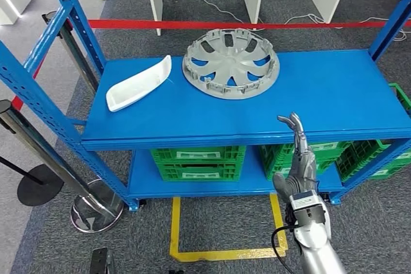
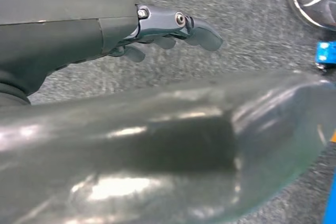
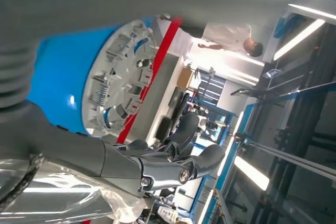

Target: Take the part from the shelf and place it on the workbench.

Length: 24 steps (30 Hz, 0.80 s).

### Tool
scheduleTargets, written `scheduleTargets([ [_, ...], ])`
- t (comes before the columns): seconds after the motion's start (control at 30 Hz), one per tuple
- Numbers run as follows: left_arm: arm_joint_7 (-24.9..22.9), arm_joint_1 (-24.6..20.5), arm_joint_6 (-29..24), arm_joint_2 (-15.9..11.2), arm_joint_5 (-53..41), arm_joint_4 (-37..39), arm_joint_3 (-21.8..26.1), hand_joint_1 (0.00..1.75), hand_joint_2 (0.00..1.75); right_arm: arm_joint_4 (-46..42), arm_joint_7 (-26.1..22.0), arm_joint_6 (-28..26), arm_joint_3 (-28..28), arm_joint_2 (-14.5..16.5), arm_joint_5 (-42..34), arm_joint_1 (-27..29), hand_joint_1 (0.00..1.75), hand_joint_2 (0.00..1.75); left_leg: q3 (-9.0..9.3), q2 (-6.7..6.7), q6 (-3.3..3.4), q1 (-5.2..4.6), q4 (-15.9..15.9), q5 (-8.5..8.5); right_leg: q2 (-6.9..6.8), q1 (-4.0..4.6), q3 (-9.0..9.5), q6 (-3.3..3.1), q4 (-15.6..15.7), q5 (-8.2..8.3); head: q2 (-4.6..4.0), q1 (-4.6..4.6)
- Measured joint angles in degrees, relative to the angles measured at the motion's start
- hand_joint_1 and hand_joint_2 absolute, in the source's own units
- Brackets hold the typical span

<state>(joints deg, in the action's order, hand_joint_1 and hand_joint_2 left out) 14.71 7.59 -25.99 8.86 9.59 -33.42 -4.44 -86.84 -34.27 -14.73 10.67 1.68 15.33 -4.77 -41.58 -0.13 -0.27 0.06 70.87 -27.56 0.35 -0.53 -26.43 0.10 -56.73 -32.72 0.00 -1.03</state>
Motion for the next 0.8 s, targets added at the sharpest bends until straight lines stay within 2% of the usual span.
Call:
scheduleTargets([
  [0.03, -0.01, 0.04, 0.00, -0.01, 0.01, 0.07, -0.01, 0.00, 0.00, 0.04, 0.01, 0.01, -0.01, 0.00, 0.00, 0.02, 0.00, 0.00, 1.01, -0.01, 0.22, 0.01, -3.35, 2.52, 0.06, -0.02, 0.71, 0.15, 0.09, -0.79, 0.00, 0.03],
  [0.07, -0.01, 0.07, 0.00, 0.00, 0.02, 0.18, -0.01, 0.00, 0.00, 0.09, 0.03, 0.01, -0.01, 0.00, 0.00, -0.01, 0.00, 0.00, 2.07, -0.02, 0.50, -0.11, -6.33, 4.19, 0.13, 0.01, 1.30, 0.40, 0.14, -1.50, -0.01, 0.11],
  [0.1, -0.01, 0.08, 0.00, 0.01, 0.03, 0.29, -0.03, 0.00, 0.00, 0.13, 0.07, 0.02, -0.01, 0.00, 0.00, -0.04, 0.00, 0.00, 2.97, -0.02, 0.84, -0.27, -8.47, 4.44, 0.15, -0.01, 1.58, 0.70, 0.22, -2.07, -0.01, 0.18],
  [0.13, -0.02, 0.07, 0.00, 0.01, 0.05, 0.40, -0.04, 0.00, 0.00, 0.16, 0.10, 0.04, -0.01, 0.00, -0.01, -0.04, 0.00, 0.00, 3.48, -0.04, 1.18, -0.47, -9.23, 3.64, 0.18, -0.07, 1.88, 1.04, 0.30, -2.41, -0.01, 0.23],
  [0.2, 0.01, 0.02, 0.00, -0.06, 0.02, 0.44, -0.06, 0.00, 0.00, 0.18, 0.11, 0.06, -0.01, 0.00, 0.01, -0.10, 0.00, 0.00, 4.51, -0.11, 1.96, -0.64, -10.53, 2.15, 0.19, -0.26, 1.89, 1.79, -0.53, -2.14, 0.00, 0.20],
  [0.23, 0.03, 0.01, 0.00, -0.11, 0.00, 0.44, -0.06, 0.00, 0.00, 0.19, 0.10, 0.07, 0.01, 0.00, 0.01, -0.13, 0.00, 0.00, 5.13, -0.17, 2.35, -0.60, -10.86, 1.78, 0.15, -0.35, 1.06, 2.09, -2.33, -1.42, 0.01, 0.28],
  [0.27, 0.05, 0.00, 0.00, -0.16, -0.02, 0.45, -0.07, 0.00, 0.00, 0.19, 0.09, 0.05, 0.01, 0.00, 0.01, -0.18, 0.00, 0.00, 5.90, -0.20, 2.73, -0.50, -11.25, 1.36, 0.11, -0.37, -0.88, 2.35, -5.30, -0.62, 0.01, 0.39],
  [0.3, 0.06, -0.02, 0.00, -0.18, -0.02, 0.45, -0.08, 0.00, 0.00, 0.20, 0.10, 0.03, 0.02, 0.00, 0.01, -0.19, 0.00, 0.00, 6.76, -0.22, 3.02, -0.37, -11.58, 0.89, 0.06, -0.37, -3.61, 2.52, -9.13, -0.25, 0.01, 0.51],
  [0.33, 0.07, -0.03, 0.01, -0.17, -0.02, 0.46, -0.11, 0.00, 0.00, 0.21, 0.11, 0.02, 0.02, 0.00, 0.00, -0.15, 0.00, 0.00, 7.55, -0.21, 3.24, -0.35, -11.73, 0.28, 0.03, -0.35, -6.76, 2.63, -13.13, -0.67, 0.00, 0.63],
  [0.37, 0.07, -0.03, 0.02, -0.14, -0.02, 0.46, -0.15, 0.00, 0.00, 0.22, 0.12, 0.00, 0.02, 0.00, -0.01, -0.08, 0.00, 0.00, 8.38, -0.21, 3.37, -0.31, -11.79, -0.43, 0.03, -0.35, -9.89, 2.73, -16.28, -2.12, 0.00, 0.64],
  [0.4, 0.07, 0.00, 0.02, -0.12, -0.02, 0.46, -0.20, 0.00, 0.00, 0.23, 0.13, 0.00, 0.02, 0.00, -0.01, 0.01, 0.00, 0.00, 9.37, -0.25, 3.40, -0.26, -11.80, -1.26, 0.02, -0.35, -12.61, 2.81, -18.16, -4.11, 0.00, 0.65],
  [0.43, 0.07, 0.03, 0.03, -0.10, -0.02, 0.46, -0.24, 0.00, 0.00, 0.24, 0.13, 0.00, 0.02, 0.00, -0.01, 0.06, 0.00, 0.00, 10.56, -0.32, 3.35, -0.20, -11.80, -2.16, 0.00, -0.36, -14.63, 2.89, -18.59, -5.85, 0.00, 0.65],
  [0.47, 0.07, 0.06, 0.02, -0.09, -0.02, 0.46, -0.27, 0.00, 0.00, 0.25, 0.13, 0.00, 0.02, 0.00, -0.01, 0.07, 0.00, 0.00, 11.88, -0.41, 3.25, -0.12, -11.80, -3.13, -0.03, -0.36, -15.79, 2.97, -17.54, -6.51, 0.00, 0.65],
  [0.5, 0.07, 0.07, 0.02, -0.09, -0.02, 0.46, -0.29, 0.00, 0.00, 0.25, 0.13, 0.00, 0.02, 0.00, -0.01, 0.07, 0.00, 0.00, 13.30, -0.48, 3.09, -0.02, -11.81, -4.16, -0.11, -0.37, -16.31, 3.02, -15.29, -5.50, 0.00, 0.66],
  [0.53, 0.07, 0.08, 0.02, -0.09, -0.02, 0.46, -0.31, 0.00, 0.00, 0.27, 0.13, 0.00, 0.02, 0.00, -0.01, 0.09, 0.00, 0.00, 14.55, -0.52, 2.87, 0.07, -11.85, -5.25, -0.29, -0.38, -16.36, 3.04, -12.08, -2.22, 0.00, 0.69],
  [0.57, 0.07, 0.05, 0.02, -0.10, -0.02, 0.49, -0.32, 0.00, 0.00, 0.32, 0.13, 0.00, 0.02, 0.00, -0.01, 0.11, 0.00, 0.00, 15.72, -0.54, 2.61, 0.07, -11.79, -6.41, -0.60, -0.36, -16.25, 2.96, -8.68, 2.41, 0.00, 0.80],
  [0.6, 0.07, 0.00, 0.02, -0.08, -0.01, 0.51, -0.34, 0.00, 0.00, 0.39, 0.16, 0.01, 0.04, 0.00, -0.02, 0.13, 0.00, 0.00, 16.61, -0.54, 2.26, 0.01, -11.99, -7.50, -0.88, -0.28, -15.92, 2.68, -6.18, 6.28, 0.00, 0.92],
  [0.63, 0.08, -0.06, 0.01, -0.08, -0.01, 0.53, -0.35, 0.00, 0.00, 0.44, 0.16, 0.01, 0.05, 0.00, -0.02, 0.14, 0.00, 0.00, 17.48, -0.50, 1.87, -0.08, -12.42, -8.26, -1.02, -0.20, -15.62, 2.30, -4.51, 9.09, 0.00, 0.95],
  [0.67, 0.09, -0.14, 0.01, -0.08, -0.01, 0.56, -0.36, 0.00, 0.00, 0.47, 0.15, 0.01, 0.07, 0.00, -0.02, 0.11, 0.00, 0.00, 18.21, -0.48, 1.50, -0.18, -12.63, -8.41, -1.01, -0.15, -15.24, 1.85, -3.78, 10.10, 0.00, 0.98],
  [0.73, 0.11, -0.22, 0.01, -0.12, -0.02, 0.57, -0.37, 0.00, 0.00, 0.44, 0.09, -0.02, 0.06, 0.01, -0.02, 0.06, 0.00, 0.00, 18.37, -0.37, 0.91, -0.20, -11.25, -7.01, -0.63, -0.26, -13.76, 1.02, -3.25, 9.50, 0.00, 0.76],
  [0.8, 0.11, -0.30, 0.02, -0.14, -0.02, 0.57, -0.42, 0.00, 0.00, 0.44, 0.08, -0.01, 0.01, 0.01, -0.01, 0.05, 0.00, 0.00, 15.20, -0.32, 0.55, -0.11, -4.95, -5.05, -0.49, -0.37, -11.61, 0.42, -2.67, 8.42, 0.00, 0.64],
])
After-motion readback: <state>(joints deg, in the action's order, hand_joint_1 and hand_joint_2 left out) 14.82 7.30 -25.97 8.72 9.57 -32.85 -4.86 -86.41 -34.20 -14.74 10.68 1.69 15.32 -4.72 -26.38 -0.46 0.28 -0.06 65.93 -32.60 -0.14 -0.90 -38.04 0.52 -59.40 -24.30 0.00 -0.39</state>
